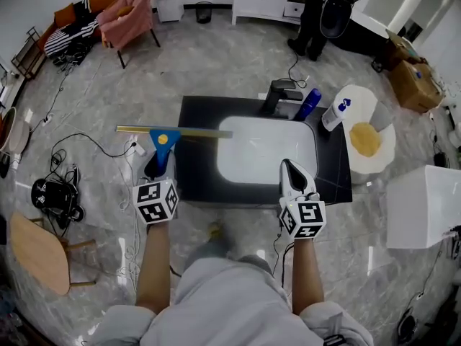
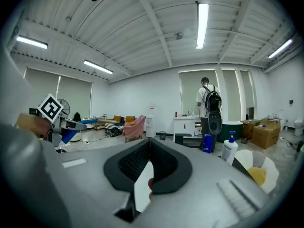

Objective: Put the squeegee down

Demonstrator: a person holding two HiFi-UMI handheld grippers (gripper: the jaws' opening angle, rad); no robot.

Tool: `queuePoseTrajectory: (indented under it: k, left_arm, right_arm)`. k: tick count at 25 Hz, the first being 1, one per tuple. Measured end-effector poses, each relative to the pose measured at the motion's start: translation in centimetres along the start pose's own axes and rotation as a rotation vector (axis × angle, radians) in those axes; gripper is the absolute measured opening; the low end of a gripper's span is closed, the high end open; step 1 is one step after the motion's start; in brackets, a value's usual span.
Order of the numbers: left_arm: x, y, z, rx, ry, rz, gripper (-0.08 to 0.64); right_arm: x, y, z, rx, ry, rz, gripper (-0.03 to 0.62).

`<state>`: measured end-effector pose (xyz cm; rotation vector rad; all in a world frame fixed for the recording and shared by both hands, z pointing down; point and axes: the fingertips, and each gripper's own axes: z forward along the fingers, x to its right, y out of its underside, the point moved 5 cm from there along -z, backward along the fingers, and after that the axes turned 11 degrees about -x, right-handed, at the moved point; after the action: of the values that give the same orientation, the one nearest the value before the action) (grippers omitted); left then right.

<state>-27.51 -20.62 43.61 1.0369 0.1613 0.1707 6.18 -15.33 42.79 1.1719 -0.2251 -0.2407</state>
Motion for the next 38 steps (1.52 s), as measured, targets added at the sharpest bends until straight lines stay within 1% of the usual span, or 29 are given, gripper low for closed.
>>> queuePoseTrajectory:
  k: [4, 9, 14, 21, 24, 29, 33, 38]
  left_arm:
    - [-0.8, -0.9, 3.4, -0.014, 0.027, 0.002, 0.127]
    - [-0.7, -2.0, 5.9, -0.019, 0.046, 0.014, 0.127]
    - [0.0, -2.8, 8.2, -0.032, 0.044, 0.009, 0.127]
    - [1.6, -4.0, 11.9, -0.053, 0.010, 0.000, 0.127]
    - [2.2, -4.4, 13.8, -0.063, 0.000, 0.007, 0.127]
    - [3.6, -4.6, 17.0, -0.091, -0.001, 0.017, 0.127]
    - [4.6, -5.8, 20.1, -0.113, -0.005, 0.030, 0.127]
    - [4.9, -5.8, 24.3, -0.156, -0.014, 0.009, 0.127]
  right_arm:
    - [0.4, -0.4, 2.5, -0.008, 0.021, 0.003, 0.003]
    - [1.5, -1.1, 4.2, -0.009, 0.034, 0.003, 0.003]
    - [3.3, -1.7, 6.1, -0.008, 0.034, 0.003, 0.003]
    - [6.9, -2.4, 9.3, 0.010, -0.013, 0.044, 0.003]
    - [8.4, -2.5, 10.9, 0.009, -0.025, 0.051, 0.003]
    - [10.6, -2.0, 13.0, -0.007, -0.040, 0.058, 0.003]
    - [12.6, -2.7, 14.8, -0.018, -0.048, 0.068, 0.003]
    - [13.7, -2.5, 17.1, -0.038, -0.071, 0.073, 0.003]
